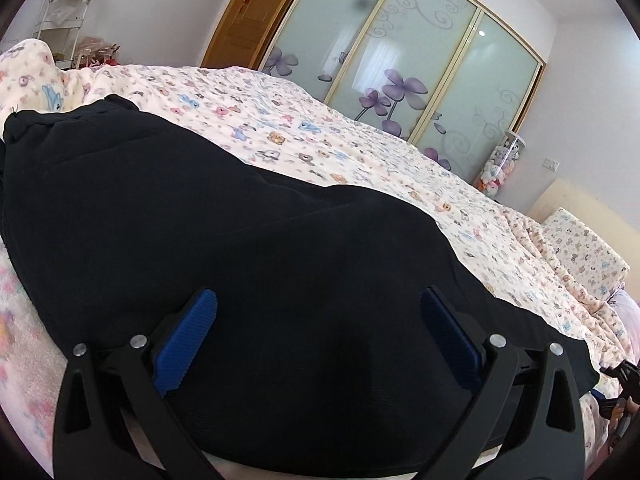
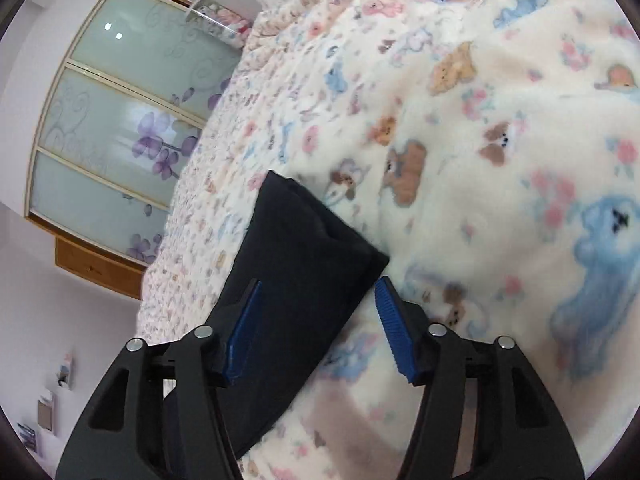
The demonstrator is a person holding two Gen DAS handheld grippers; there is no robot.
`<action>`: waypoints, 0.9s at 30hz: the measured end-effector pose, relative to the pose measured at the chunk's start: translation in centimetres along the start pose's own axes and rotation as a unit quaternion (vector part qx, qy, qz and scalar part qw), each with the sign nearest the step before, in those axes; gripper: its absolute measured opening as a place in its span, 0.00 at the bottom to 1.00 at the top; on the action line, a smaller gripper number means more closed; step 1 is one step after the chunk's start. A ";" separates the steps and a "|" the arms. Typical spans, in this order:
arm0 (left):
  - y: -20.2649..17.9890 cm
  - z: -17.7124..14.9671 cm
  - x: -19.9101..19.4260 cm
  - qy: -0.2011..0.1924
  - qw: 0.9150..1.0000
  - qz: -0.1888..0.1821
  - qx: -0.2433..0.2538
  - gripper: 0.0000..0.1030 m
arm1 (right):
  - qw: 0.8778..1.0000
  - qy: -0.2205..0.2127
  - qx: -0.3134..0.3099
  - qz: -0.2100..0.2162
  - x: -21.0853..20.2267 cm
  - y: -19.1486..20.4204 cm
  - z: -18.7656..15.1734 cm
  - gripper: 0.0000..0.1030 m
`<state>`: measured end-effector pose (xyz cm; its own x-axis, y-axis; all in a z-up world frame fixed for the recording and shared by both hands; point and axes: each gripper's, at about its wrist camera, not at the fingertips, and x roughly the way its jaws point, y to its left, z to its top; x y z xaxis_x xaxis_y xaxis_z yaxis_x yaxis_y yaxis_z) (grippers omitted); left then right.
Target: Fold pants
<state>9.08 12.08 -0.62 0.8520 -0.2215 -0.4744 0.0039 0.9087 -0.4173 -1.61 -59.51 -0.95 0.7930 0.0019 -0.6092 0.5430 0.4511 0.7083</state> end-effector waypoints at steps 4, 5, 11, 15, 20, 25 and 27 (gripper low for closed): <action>0.0 0.1 -0.1 0.000 1.000 0.001 0.000 0.98 | 1.000 -0.002 -0.002 -0.011 0.8 -0.3 0.3 0.56; 0.0 0.1 -0.1 0.001 1.000 0.001 0.000 0.98 | 1.000 -0.003 0.001 -0.012 1.2 -0.4 0.3 0.56; 0.0 0.2 0.0 0.000 1.000 -0.001 -0.001 0.98 | 0.999 -0.015 0.026 -0.017 1.5 -1.7 0.0 0.37; 0.0 0.2 0.0 -0.001 1.000 -0.004 -0.003 0.98 | 0.998 -0.013 0.037 -0.040 0.5 -1.6 -0.5 0.35; -0.1 0.1 0.1 -0.002 1.000 -0.005 -0.004 0.98 | 0.997 -0.016 0.054 -0.042 1.5 -2.0 -0.3 0.35; 0.0 0.2 0.0 -0.004 1.000 -0.010 -0.007 0.98 | 0.999 -0.025 0.044 -0.008 0.9 -1.5 0.1 0.25; 0.1 0.1 0.0 -0.005 1.000 -0.012 -0.008 0.98 | 0.999 -0.048 0.008 0.008 -0.3 0.0 -0.4 0.17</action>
<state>9.11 12.18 -0.54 0.8571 -0.2392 -0.4562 0.0160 0.8976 -0.4406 -1.94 -59.20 -0.94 0.8241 -0.0766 -0.5612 0.5338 0.4365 0.7243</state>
